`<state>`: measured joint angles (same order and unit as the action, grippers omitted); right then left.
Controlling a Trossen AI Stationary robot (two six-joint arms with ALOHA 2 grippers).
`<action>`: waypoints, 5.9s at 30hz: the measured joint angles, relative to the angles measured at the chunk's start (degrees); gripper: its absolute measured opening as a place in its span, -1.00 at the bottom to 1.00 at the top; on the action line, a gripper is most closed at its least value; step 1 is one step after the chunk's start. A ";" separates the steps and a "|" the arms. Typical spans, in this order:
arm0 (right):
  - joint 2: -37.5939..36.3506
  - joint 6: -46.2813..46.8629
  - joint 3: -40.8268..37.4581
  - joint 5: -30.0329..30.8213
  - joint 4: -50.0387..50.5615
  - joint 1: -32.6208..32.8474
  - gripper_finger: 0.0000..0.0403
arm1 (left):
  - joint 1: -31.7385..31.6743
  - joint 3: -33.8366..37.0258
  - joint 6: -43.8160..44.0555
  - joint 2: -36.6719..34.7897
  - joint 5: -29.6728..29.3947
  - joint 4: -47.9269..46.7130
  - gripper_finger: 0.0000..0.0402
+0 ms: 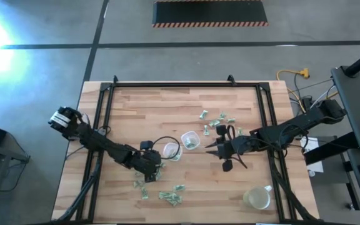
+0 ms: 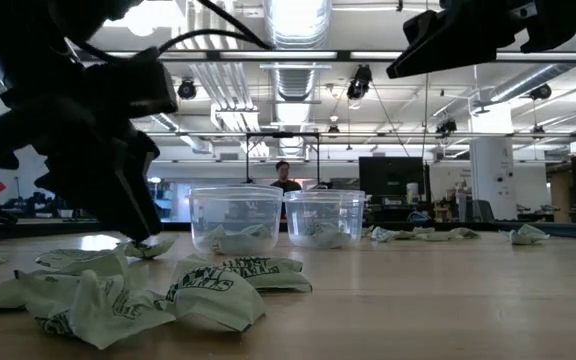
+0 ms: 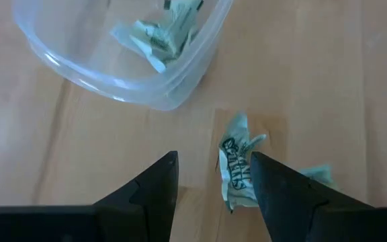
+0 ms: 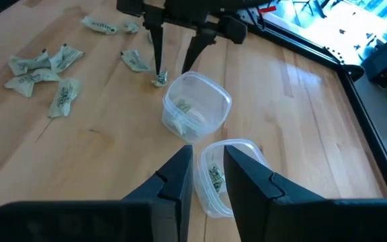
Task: Pick and place items into bin
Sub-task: Put the stevia packet into the left bin, then put the stevia packet into the right bin
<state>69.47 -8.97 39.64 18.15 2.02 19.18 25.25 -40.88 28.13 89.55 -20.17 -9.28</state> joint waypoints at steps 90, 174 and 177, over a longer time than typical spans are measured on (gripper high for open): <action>0.02 1.51 -0.04 0.07 3.75 -0.09 -0.70 | -2.60 -4.48 -21.63 0.25 -17.13 10.24 -0.82; 12.31 7.10 -7.89 -12.83 13.71 -34.18 -0.07 | -1.50 -4.13 -22.57 -10.96 -16.19 5.66 -0.20; 12.31 7.02 -7.89 -12.66 13.81 -34.18 -0.17 | -1.50 -4.13 -22.57 -10.97 -16.21 5.69 -0.20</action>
<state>81.78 -1.96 31.75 5.50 15.83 -15.00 23.75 -45.01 5.56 78.57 -36.38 -3.60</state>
